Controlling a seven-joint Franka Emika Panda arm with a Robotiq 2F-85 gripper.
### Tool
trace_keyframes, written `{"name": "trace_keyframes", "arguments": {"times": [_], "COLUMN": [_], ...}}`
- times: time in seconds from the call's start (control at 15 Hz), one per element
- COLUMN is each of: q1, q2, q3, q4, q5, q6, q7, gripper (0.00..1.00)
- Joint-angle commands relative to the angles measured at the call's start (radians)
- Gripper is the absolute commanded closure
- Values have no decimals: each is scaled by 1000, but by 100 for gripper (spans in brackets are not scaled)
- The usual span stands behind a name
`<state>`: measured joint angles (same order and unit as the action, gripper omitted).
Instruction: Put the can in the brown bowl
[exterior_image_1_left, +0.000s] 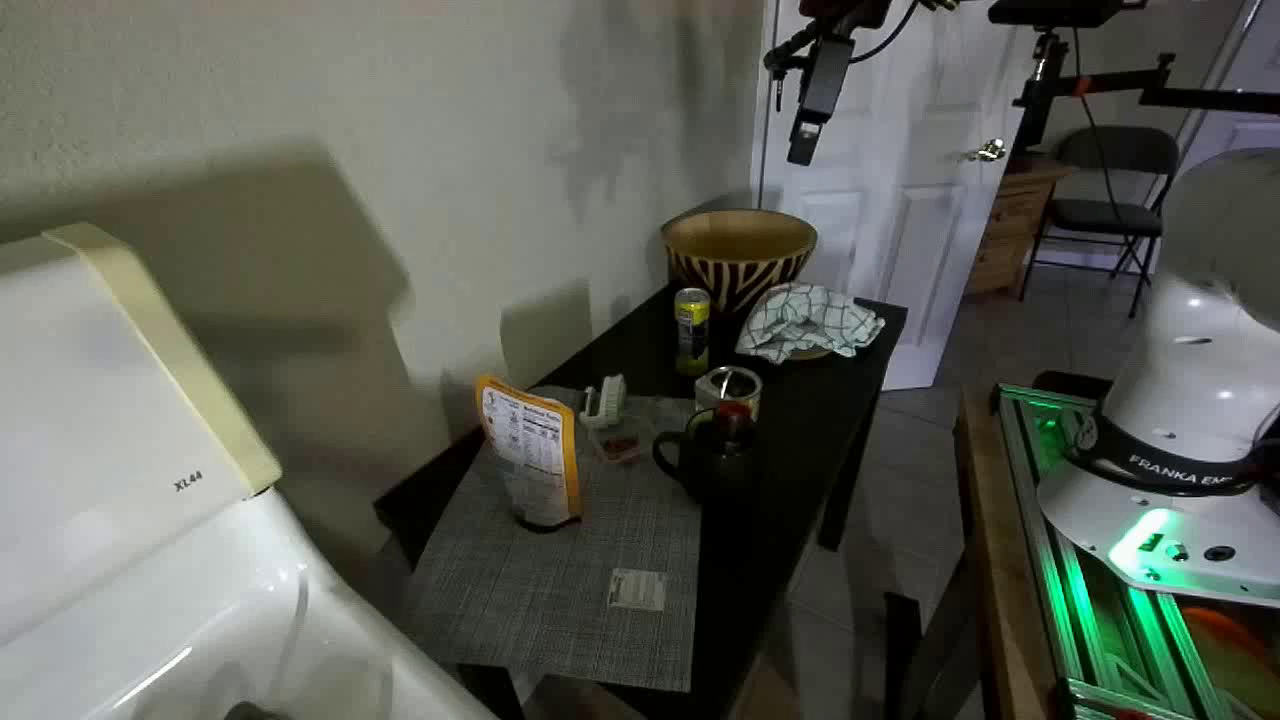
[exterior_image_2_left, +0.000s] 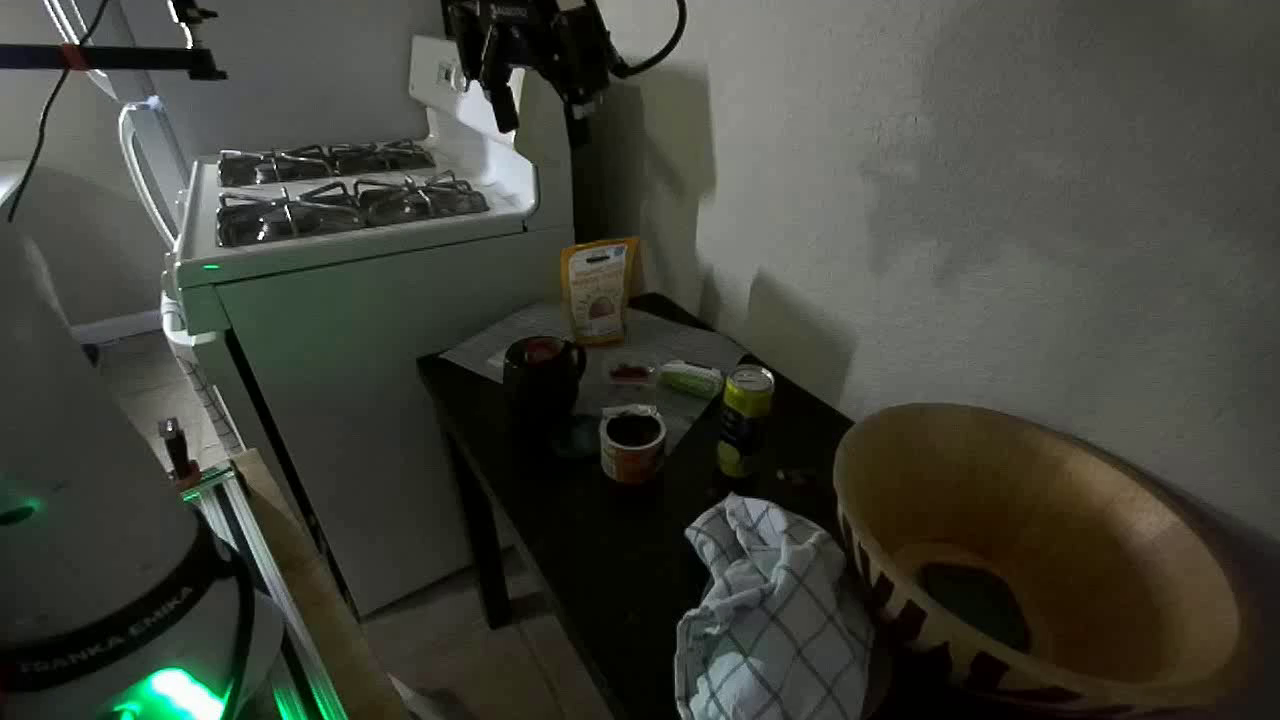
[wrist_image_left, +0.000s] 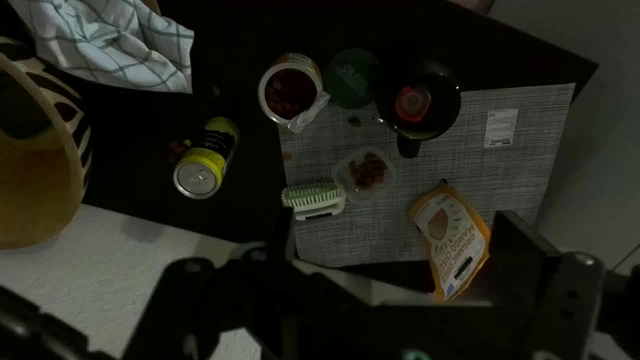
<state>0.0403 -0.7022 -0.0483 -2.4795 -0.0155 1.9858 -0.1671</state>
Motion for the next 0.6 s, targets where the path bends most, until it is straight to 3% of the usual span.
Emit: {"name": "trace_keyframes", "arguments": {"times": [0.0,0.27,0.53], "q1": [-1,-1,-37], "q2": [1,1,98], "q3": [1,1,-77], "q4": [2,2,15], "q5": [1,1,-11], "q6": [-2,-2,68], "q7": [0,0,-57], "gripper": [0,0,0]}}
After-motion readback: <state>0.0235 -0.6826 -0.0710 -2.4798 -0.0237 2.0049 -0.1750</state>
